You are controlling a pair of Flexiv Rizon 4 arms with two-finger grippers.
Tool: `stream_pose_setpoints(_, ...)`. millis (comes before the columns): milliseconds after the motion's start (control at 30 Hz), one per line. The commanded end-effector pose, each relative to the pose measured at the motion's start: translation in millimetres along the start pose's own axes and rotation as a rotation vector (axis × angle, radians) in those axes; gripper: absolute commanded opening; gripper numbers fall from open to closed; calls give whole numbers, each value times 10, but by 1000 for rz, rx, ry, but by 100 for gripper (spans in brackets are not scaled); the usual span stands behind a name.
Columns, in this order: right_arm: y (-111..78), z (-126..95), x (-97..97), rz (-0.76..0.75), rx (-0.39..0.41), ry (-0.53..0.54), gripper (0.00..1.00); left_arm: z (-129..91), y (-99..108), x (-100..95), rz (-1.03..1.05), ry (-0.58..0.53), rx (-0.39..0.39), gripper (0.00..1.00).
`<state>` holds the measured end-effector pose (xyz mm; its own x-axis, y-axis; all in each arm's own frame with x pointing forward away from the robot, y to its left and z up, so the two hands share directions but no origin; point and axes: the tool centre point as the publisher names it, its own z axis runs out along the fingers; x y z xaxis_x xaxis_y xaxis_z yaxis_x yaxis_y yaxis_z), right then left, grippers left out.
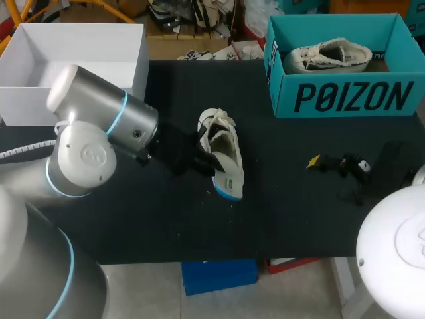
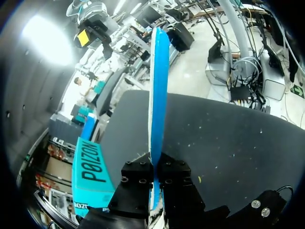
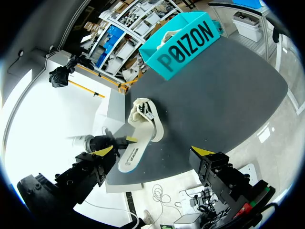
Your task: Take the shoe out of the shoebox, open the shoe tongue, remove and reinsert the insole, then place the shoe into the shoebox
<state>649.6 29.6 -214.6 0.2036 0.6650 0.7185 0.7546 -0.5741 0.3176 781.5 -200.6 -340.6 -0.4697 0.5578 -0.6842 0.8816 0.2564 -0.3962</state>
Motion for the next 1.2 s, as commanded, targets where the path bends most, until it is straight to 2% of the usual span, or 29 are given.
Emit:
stream_pose_setpoints(33, 14, -19, -57, 10, 120, 13, 100, -4, 49, -41, 8, 18, -15, 0)
stream_pose_setpoints(833, 14, -19, -57, 10, 120, 13, 100, 142, 382, -164, 46, 53, -70, 0)
stream_pose_setpoints(1200, 14, -19, -57, 10, 120, 13, 100, 122, 489, -145, 62, 64, -111, 0)
